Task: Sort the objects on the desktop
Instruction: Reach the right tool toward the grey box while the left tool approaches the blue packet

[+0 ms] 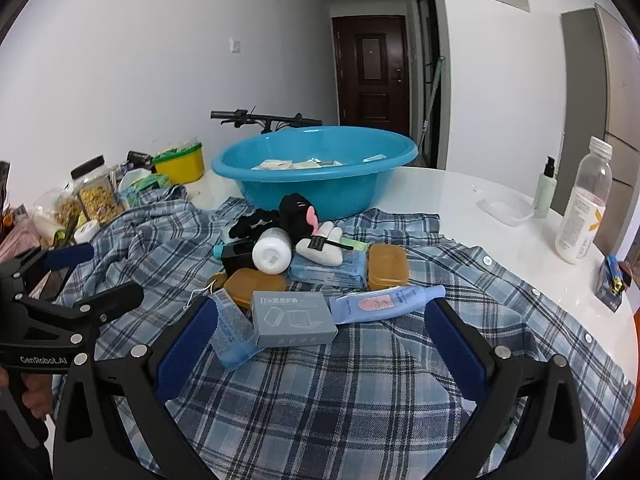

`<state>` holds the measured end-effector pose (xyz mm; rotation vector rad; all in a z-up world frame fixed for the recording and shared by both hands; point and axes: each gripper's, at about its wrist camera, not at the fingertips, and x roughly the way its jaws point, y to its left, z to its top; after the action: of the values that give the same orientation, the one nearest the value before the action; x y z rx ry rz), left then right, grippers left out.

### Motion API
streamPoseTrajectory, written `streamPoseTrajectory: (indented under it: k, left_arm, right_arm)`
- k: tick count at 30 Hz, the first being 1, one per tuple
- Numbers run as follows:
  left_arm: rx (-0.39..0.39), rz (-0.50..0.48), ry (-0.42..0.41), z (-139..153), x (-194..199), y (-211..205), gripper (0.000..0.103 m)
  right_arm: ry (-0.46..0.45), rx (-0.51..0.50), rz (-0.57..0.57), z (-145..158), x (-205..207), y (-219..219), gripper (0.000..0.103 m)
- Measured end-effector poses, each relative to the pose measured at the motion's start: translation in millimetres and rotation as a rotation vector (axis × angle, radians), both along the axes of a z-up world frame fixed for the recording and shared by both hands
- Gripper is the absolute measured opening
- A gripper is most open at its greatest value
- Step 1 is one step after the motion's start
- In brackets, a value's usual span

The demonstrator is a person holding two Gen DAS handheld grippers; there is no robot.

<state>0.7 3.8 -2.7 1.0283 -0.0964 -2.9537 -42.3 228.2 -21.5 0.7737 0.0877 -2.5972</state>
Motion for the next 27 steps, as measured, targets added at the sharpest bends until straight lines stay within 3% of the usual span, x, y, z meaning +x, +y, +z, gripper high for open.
streamPoseTrajectory:
  k: [6, 17, 27]
  left_arm:
    - [0.004, -0.002, 0.002, -0.1, 1.8, -1.5, 0.103]
    - [0.015, 0.012, -0.005, 2.3, 3.8, -10.1, 0.103]
    - [0.032, 0.003, -0.01, -2.0, -1.1, -12.4, 0.103]
  right_arm:
    - [0.006, -0.048, -0.033, 3.2, -1.3, 11.5, 0.103]
    - [-0.037, 0.076, -0.028, -4.5, -5.7, -1.3, 0.103]
    - [-0.077, 0.077, -0.017, -9.6, -11.8, 6.5, 0.103]
